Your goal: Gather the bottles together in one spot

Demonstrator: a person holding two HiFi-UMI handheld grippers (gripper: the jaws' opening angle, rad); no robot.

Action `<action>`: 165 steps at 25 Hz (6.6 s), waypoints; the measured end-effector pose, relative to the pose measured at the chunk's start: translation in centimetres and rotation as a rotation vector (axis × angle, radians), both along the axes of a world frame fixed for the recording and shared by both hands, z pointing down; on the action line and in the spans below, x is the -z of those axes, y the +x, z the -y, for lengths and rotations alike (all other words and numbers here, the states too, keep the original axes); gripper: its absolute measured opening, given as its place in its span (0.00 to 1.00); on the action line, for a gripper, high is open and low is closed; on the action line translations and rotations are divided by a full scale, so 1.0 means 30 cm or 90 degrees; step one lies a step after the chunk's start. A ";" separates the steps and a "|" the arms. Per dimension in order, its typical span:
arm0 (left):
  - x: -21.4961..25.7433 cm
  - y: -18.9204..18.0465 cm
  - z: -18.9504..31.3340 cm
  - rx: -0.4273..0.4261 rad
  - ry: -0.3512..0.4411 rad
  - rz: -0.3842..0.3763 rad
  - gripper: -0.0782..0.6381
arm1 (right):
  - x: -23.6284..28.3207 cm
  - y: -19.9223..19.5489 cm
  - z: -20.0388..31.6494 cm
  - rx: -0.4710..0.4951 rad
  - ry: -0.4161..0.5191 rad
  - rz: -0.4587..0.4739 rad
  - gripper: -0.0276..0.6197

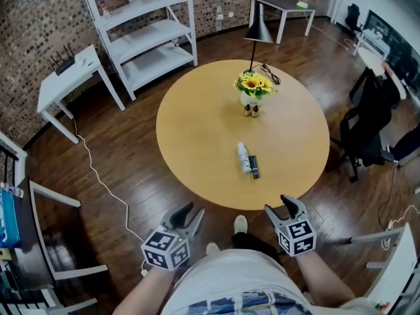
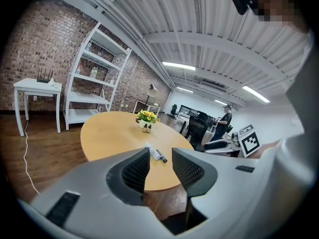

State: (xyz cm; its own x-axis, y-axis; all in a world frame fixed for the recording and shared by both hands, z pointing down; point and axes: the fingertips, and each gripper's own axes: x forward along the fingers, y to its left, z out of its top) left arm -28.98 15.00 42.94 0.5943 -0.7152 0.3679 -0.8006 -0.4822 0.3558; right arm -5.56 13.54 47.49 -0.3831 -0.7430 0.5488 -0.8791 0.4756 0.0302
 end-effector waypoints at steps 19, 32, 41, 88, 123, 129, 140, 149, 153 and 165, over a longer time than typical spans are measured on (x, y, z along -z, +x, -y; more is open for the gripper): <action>-0.082 0.196 0.346 0.066 -0.104 0.059 0.27 | -0.666 0.001 0.565 0.090 -0.212 -0.071 0.44; -0.123 0.309 0.531 0.021 -0.120 0.075 0.27 | -0.710 0.122 0.607 0.089 -0.232 -0.063 0.26; -0.117 0.423 0.574 -0.132 -0.124 0.041 0.27 | -0.506 0.251 0.497 -0.063 -0.188 0.010 0.24; -0.145 1.140 0.998 -0.077 -0.198 -0.146 0.35 | -0.103 0.450 0.621 0.179 0.211 -0.154 0.26; -0.522 1.181 1.830 0.116 0.219 0.309 0.35 | -0.349 0.899 0.655 -0.015 -0.091 0.059 0.34; -0.552 1.171 1.843 0.117 0.219 0.322 0.35 | -0.369 0.881 0.650 -0.015 -0.103 0.067 0.34; -0.543 1.176 1.819 0.098 0.224 0.321 0.40 | -0.360 0.876 0.656 -0.009 -0.091 0.060 0.34; -0.359 1.164 1.658 0.055 0.261 0.318 0.43 | -0.318 0.807 0.669 0.014 -0.071 0.077 0.34; -0.212 1.119 1.479 0.038 0.241 0.260 0.44 | -0.270 0.772 0.682 0.020 -0.043 0.090 0.34; 0.071 0.663 0.842 -0.004 0.154 0.137 0.44 | 0.001 0.563 0.536 0.004 0.053 0.083 0.40</action>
State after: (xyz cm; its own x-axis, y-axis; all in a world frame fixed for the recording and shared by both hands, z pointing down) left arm -9.08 -10.25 40.81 0.5259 -0.7941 0.3048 -0.8419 -0.5370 0.0535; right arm 11.32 -2.53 47.47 -0.4526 -0.7808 0.4306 -0.8749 0.4822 -0.0452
